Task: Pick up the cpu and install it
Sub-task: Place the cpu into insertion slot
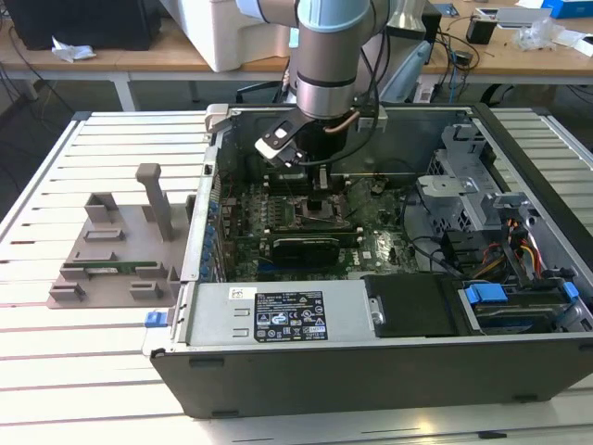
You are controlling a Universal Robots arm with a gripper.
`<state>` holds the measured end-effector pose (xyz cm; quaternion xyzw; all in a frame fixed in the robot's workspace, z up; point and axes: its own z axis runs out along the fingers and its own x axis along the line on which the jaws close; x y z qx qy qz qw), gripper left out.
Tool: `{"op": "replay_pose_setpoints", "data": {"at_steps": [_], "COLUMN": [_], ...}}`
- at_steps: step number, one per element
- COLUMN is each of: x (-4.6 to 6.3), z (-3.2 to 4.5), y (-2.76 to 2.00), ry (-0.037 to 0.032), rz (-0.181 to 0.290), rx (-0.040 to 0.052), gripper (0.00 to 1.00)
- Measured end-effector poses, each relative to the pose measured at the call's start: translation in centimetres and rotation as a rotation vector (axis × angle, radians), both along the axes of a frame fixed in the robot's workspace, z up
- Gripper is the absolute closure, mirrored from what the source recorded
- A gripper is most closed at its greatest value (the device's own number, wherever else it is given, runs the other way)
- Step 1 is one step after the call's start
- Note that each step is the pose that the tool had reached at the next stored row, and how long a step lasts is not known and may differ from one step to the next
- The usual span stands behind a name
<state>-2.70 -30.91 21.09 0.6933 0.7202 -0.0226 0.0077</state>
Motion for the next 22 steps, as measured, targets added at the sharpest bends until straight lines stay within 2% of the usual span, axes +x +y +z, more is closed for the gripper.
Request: {"op": "replay_pose_setpoints", "data": {"at_steps": [8, 11, 18, 22], "x": [0.6, 1.5, 1.6, 1.6], "z": [-0.66, -0.71, 1.12, 2.64], "y": [-0.02, 0.00, 0.00, 0.01], "ry": [0.0041, 0.0041, 0.0042, 0.0042], "rz": [0.000, 0.000, 0.000, 0.000], "rx": [0.0073, 0.0129, 0.0119, 0.0102], "gripper": [0.89, 0.89, 0.89, 0.89]}}
